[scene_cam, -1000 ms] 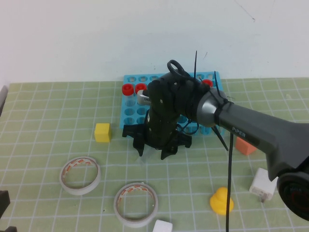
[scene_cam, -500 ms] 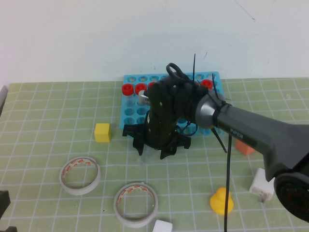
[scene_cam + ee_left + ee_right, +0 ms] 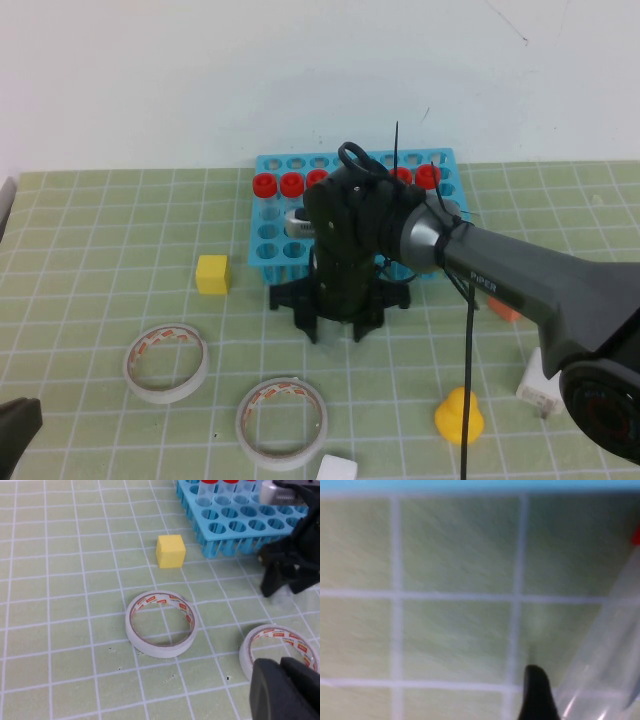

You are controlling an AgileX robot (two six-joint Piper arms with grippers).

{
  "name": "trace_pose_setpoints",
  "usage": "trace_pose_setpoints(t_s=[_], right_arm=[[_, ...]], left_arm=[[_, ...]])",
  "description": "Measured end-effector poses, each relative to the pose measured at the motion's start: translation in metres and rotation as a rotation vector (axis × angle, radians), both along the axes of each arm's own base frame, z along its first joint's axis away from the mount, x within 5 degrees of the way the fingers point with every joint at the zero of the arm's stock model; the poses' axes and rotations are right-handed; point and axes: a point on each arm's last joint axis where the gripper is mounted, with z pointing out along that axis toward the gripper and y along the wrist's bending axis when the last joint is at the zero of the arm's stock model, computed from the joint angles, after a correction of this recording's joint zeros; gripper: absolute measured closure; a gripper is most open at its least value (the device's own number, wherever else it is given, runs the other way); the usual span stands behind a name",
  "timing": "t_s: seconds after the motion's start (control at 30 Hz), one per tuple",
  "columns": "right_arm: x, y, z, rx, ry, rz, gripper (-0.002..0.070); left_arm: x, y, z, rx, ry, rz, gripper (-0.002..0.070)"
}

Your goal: Place the test tubes

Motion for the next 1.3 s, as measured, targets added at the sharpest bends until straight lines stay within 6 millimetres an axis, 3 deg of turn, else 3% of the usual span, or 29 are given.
trace_pose_setpoints(t_s=[0.2,0.4,0.83,1.13,1.3], right_arm=[[-0.006,-0.009,-0.001,-0.113,0.058,0.118,0.0287],[-0.007,-0.010,-0.001,-0.135,0.065,0.202,0.0446],[-0.012,-0.002,0.000,-0.195,0.039,0.360,0.0444],[-0.060,0.050,0.046,-0.342,-0.149,0.632,0.0444],[-0.079,0.065,0.076,-0.321,-0.242,0.664,0.0444]], left_arm=[[0.000,0.000,0.000,0.002,0.000,-0.001,0.0676],[0.000,0.000,0.000,0.003,-0.001,-0.002,0.0676],[0.000,0.000,-0.001,0.067,-0.018,-0.032,0.0676],[0.000,0.001,0.000,0.096,-0.029,-0.042,0.0676],[0.000,0.001,0.001,0.105,-0.044,-0.042,0.0676]])
